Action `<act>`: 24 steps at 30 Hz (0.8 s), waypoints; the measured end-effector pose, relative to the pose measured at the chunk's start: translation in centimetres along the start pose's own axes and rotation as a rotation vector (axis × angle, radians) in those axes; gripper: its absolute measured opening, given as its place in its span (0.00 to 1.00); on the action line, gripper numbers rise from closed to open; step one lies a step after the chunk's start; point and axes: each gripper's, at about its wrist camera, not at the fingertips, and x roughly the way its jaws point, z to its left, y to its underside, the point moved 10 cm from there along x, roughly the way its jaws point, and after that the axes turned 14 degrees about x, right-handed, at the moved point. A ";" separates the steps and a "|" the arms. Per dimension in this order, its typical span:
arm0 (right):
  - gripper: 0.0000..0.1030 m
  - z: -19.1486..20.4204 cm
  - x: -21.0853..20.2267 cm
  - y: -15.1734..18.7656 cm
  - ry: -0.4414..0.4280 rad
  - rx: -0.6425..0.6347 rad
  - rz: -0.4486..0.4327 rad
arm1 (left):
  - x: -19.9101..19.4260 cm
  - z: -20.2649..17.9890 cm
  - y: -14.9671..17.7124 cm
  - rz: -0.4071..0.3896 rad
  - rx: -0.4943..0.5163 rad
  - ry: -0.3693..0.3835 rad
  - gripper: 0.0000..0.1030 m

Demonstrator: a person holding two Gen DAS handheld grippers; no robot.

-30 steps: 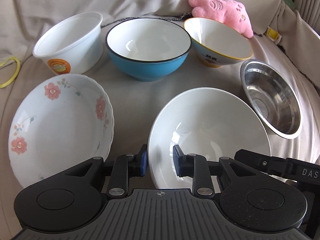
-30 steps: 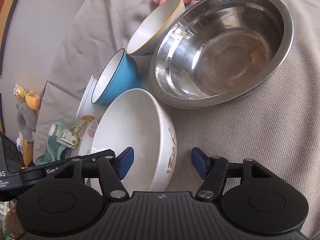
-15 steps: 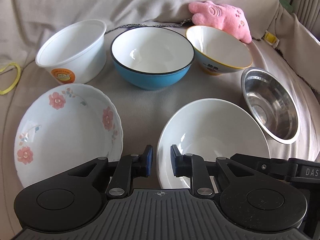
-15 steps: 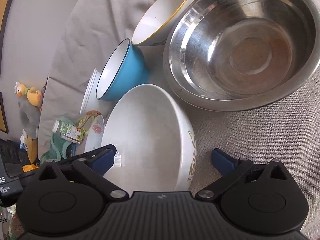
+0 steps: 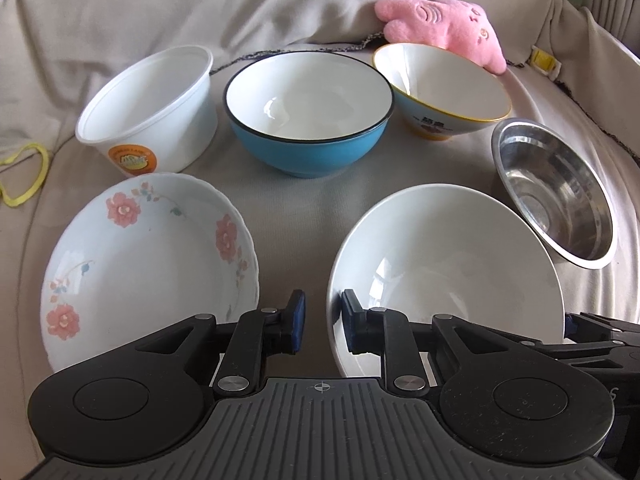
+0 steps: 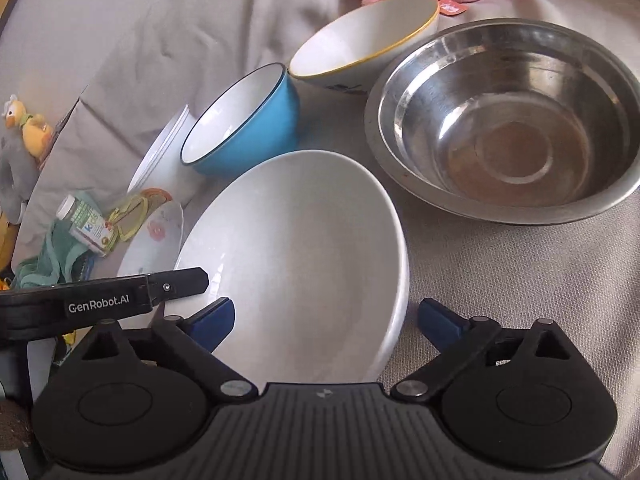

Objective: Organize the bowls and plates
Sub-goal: 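Carry the white bowl with both grippers toward the floral plate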

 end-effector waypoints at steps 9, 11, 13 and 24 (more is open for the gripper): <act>0.96 -0.3 -0.3 0.5 0.133 -0.171 -0.023 | 1.8 -0.9 -0.9 0.023 0.023 0.011 0.23; 0.96 0.2 -0.8 0.0 0.034 -0.165 -0.029 | 1.9 -1.0 -0.9 0.027 0.025 0.007 0.23; 0.88 0.3 -1.4 -0.7 -0.017 -0.127 -0.044 | 1.9 -1.0 -1.0 0.029 0.026 0.010 0.23; 0.41 -2.0 -2.4 -1.7 -0.013 -0.044 -0.024 | 1.2 -3.0 0.1 0.071 0.013 0.075 0.27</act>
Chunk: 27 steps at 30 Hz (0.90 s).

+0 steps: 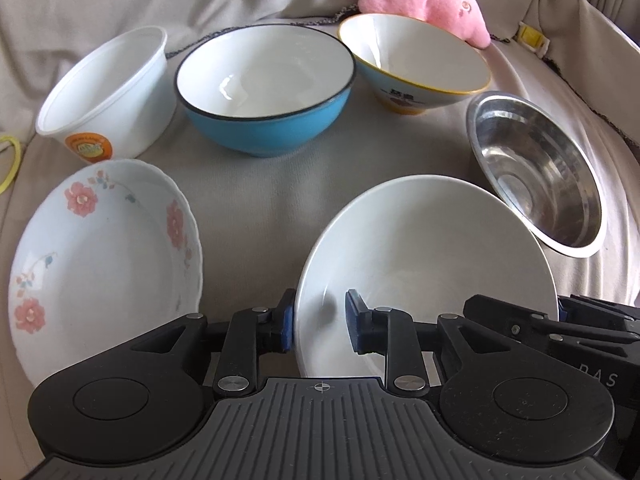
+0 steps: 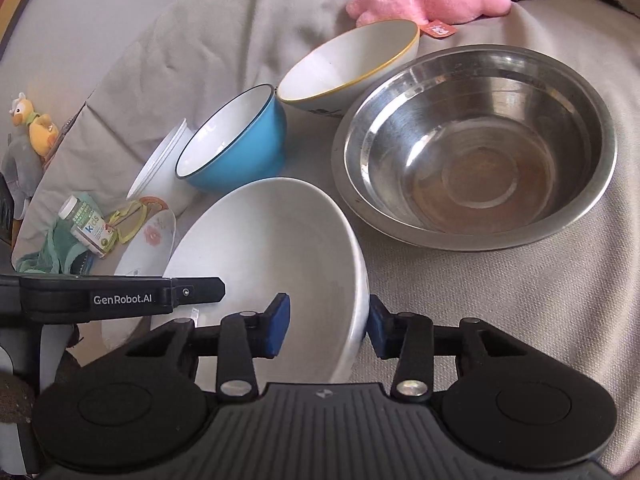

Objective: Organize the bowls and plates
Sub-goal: 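Carry the white bowl with both grippers toward the floral plate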

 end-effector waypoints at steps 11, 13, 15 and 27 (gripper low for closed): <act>0.38 -1.6 -0.2 1.3 0.002 -0.001 0.033 | 0.8 -1.4 -0.1 0.059 0.086 -0.041 0.30; 0.38 -1.6 0.0 1.4 -0.002 0.000 0.027 | 0.9 -1.6 -0.1 0.076 0.105 -0.040 0.31; 0.38 -1.6 0.0 1.4 -0.004 0.002 0.028 | 1.0 -1.7 0.0 0.091 0.116 -0.041 0.32; 0.29 -2.2 -0.4 1.3 -0.008 0.023 0.030 | 1.3 -2.9 -0.2 0.150 0.155 -0.072 0.41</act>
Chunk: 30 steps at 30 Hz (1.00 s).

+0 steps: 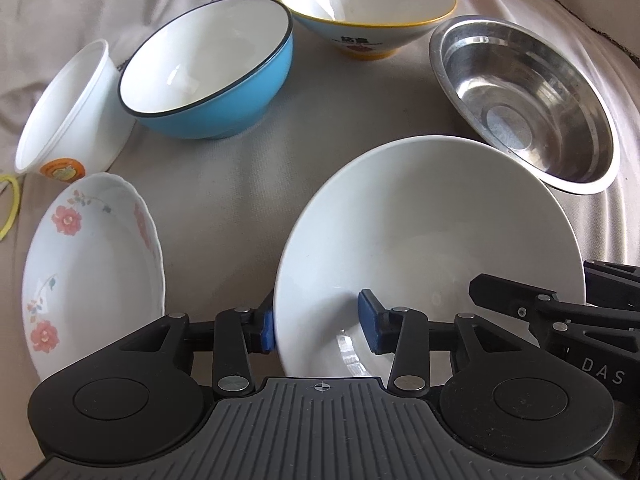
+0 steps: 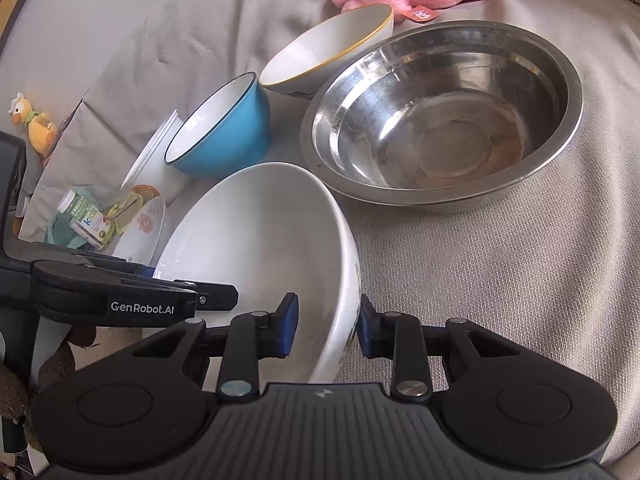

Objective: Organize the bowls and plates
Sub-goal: 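Carry the white bowl with both grippers toward the floral plate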

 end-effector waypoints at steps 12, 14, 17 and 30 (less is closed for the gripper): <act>0.29 -1.0 -1.0 0.8 -0.001 -0.021 0.002 | 0.4 -0.8 0.0 -0.008 -0.025 0.043 0.43; 0.30 -0.8 -1.0 0.9 0.002 -0.029 -0.003 | 0.4 -0.8 0.2 -0.008 -0.030 0.044 0.43; 0.33 -0.5 -1.2 1.1 0.011 -0.037 -0.015 | 0.1 -1.0 0.4 -0.022 -0.017 0.029 0.42; 0.33 2.8 -0.9 1.4 0.062 -0.098 -0.024 | -3.2 2.6 2.2 -0.145 -0.136 0.083 0.34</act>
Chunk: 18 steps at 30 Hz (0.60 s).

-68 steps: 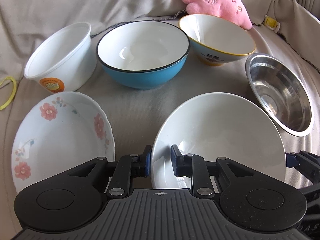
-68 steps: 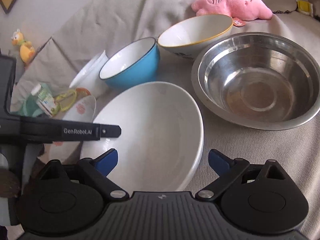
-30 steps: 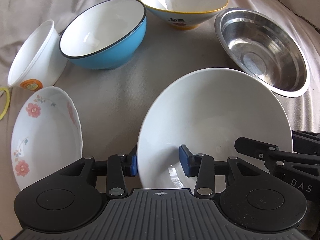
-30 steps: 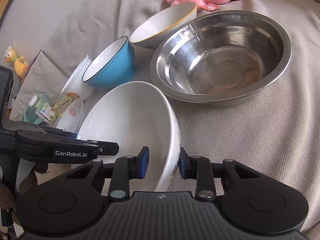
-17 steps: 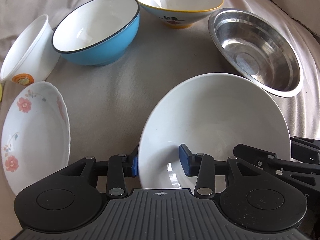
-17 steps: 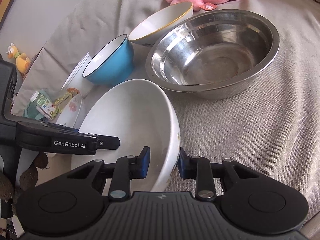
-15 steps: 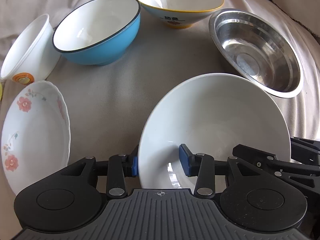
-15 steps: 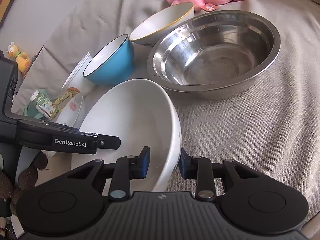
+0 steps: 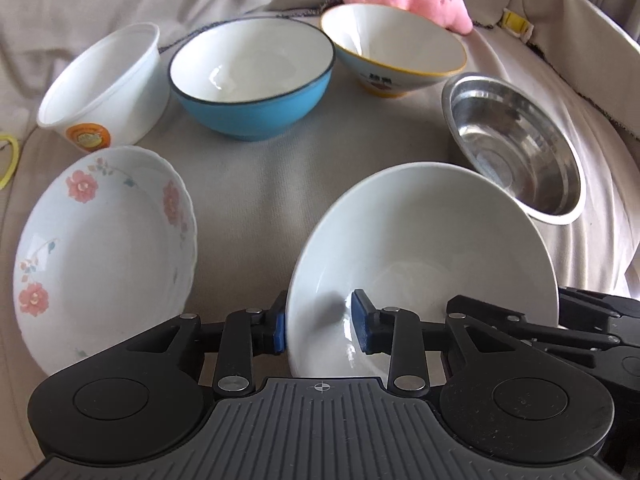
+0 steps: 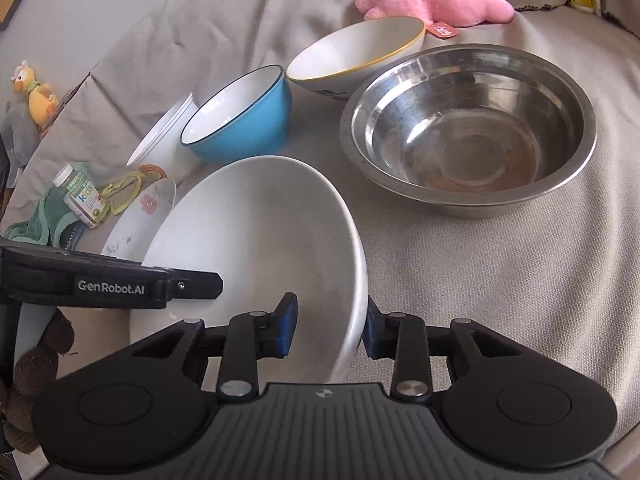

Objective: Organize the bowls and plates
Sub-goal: 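Carry the white bowl with both grippers toward the floral plate, then lower the white bowl with both grippers into the floral plate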

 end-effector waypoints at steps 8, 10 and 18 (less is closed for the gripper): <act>0.33 6.3 -0.3 -0.6 -0.060 -0.074 0.001 | -4.4 5.2 -0.1 -0.099 -0.055 -0.057 0.34; 0.33 8.7 0.2 -0.7 -0.072 -0.114 0.005 | -5.5 7.3 0.7 -0.117 -0.092 -0.072 0.34; 0.33 17.5 5.5 -0.1 -0.033 -0.269 0.070 | -5.4 15.7 4.1 -0.142 -0.252 -0.146 0.33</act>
